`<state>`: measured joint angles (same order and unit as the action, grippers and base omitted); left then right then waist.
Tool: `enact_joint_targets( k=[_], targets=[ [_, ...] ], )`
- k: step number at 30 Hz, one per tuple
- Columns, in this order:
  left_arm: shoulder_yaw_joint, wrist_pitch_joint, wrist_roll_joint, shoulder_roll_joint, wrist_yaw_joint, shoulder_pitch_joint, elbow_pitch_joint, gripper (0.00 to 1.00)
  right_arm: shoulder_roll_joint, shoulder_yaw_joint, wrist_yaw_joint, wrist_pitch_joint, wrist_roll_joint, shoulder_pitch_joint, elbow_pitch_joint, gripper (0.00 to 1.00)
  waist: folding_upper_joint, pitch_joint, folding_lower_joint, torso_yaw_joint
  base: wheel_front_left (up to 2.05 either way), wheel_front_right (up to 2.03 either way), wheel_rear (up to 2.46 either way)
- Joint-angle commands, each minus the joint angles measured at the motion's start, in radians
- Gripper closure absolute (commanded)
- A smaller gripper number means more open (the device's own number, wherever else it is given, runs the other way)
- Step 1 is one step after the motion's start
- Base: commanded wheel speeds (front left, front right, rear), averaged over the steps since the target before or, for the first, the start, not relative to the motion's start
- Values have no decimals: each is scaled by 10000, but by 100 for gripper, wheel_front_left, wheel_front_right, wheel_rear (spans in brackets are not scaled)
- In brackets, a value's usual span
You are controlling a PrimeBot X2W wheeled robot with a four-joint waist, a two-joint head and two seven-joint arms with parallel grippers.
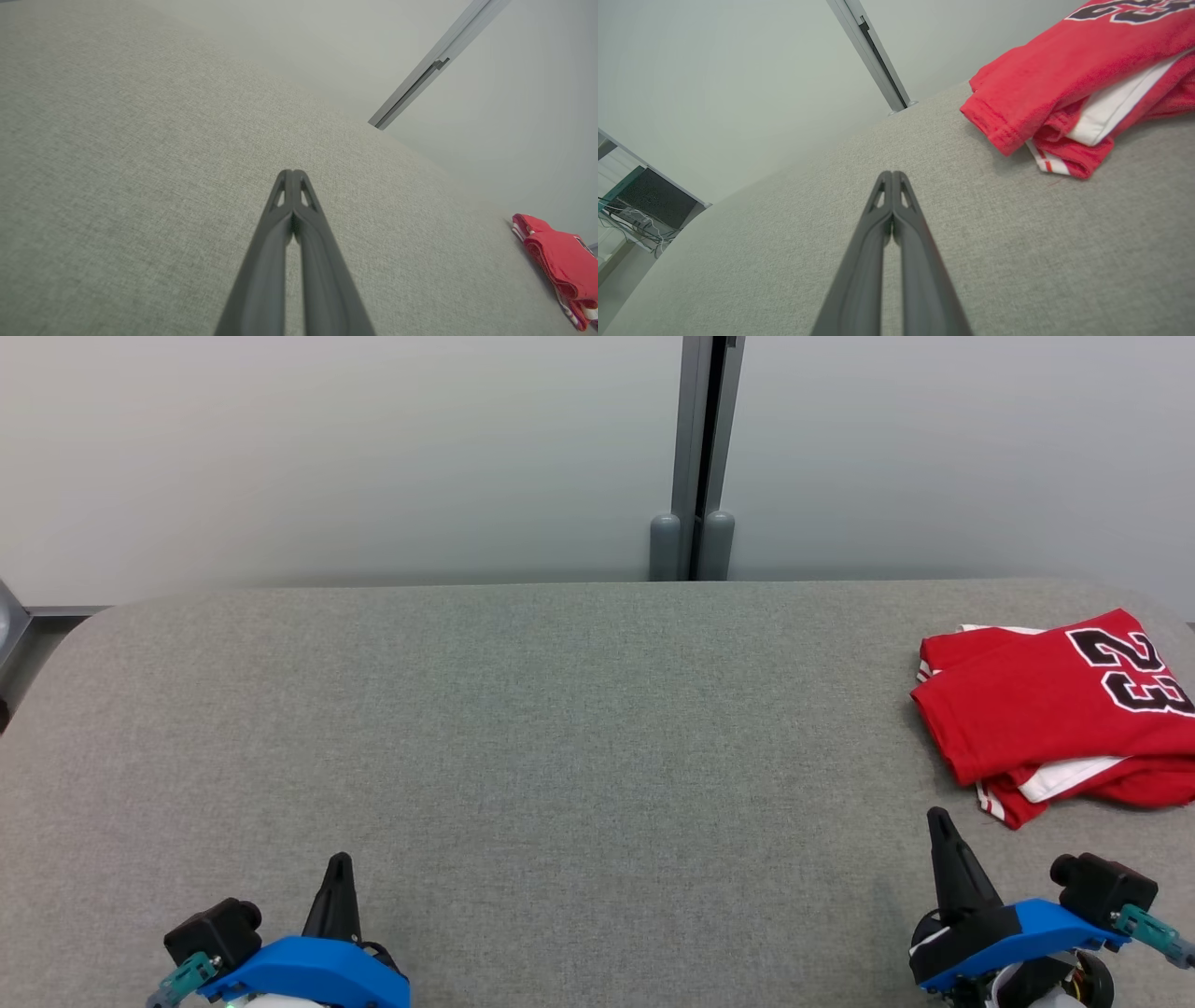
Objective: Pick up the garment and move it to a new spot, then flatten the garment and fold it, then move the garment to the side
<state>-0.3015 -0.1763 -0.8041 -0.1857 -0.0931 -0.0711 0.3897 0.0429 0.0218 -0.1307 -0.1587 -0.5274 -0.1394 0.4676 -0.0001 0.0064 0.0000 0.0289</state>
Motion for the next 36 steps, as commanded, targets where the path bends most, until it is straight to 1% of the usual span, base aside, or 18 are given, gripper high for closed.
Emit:
enact_joint_targets(
  k=[1, 20, 36],
  targets=[
    [203, 87, -276, 4, 102, -294, -194, 100, 44, 47, 0, 72, -375, -99, -239, 100, 0, 0, 0, -3, 0, 0, 0],
    [1250, 818, -2317, 353, 668, -333, -544, 100, 60, 277, -1, 763, -3118, 21, -781, 100, 0, -6, 0, -54, 0, 0, 0],
    [1969, 1336, -3746, 593, 1076, -367, -780, 100, 72, 437, -1, 1250, -5027, 107, -1158, 100, 0, -11, 0, -97, 0, 0, 0]
  ],
)
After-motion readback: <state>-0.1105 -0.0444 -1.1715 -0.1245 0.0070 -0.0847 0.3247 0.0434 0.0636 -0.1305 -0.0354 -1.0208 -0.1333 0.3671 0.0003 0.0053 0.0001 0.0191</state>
